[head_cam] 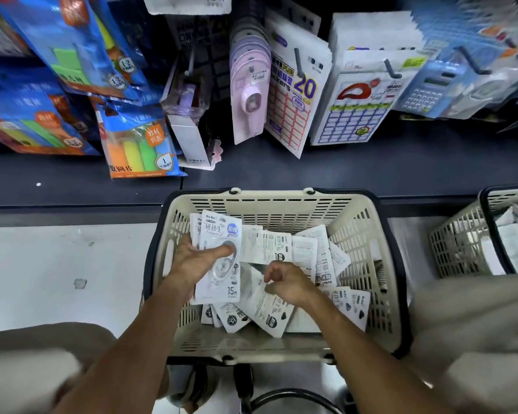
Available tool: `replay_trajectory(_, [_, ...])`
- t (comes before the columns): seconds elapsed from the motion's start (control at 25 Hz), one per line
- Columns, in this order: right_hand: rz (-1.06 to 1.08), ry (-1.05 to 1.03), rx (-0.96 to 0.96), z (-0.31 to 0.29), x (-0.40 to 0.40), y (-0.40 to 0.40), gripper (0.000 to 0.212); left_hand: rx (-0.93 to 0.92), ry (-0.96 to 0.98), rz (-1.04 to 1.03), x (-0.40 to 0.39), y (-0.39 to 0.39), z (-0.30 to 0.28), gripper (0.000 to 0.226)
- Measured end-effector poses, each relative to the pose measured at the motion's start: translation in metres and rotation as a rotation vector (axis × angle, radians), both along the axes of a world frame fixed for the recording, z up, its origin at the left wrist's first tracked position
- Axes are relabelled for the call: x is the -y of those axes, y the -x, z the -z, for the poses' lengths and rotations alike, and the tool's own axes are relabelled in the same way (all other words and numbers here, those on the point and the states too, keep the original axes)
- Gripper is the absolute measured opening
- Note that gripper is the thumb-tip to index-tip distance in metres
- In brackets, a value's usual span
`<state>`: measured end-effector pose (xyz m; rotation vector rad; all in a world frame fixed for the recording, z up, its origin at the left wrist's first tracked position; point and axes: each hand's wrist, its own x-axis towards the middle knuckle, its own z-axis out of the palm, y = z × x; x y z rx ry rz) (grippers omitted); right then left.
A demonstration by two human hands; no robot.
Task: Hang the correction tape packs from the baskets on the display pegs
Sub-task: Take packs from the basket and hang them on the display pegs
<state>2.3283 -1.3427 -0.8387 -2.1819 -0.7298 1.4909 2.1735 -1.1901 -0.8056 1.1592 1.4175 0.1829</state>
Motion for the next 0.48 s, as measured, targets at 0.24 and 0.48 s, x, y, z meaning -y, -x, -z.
replay_trajectory(0.24, [-0.496, -0.067, 0.061, -0.019, -0.022, -0.01, 0.05, -0.065, -0.005, 0.063, -0.002, 0.006, 0.007, 0.082])
replay_trajectory(0.48, [-0.914, -0.302, 0.347, -0.026, -0.03, -0.007, 0.03, -0.092, -0.005, 0.041, -0.003, 0.015, 0.004, 0.082])
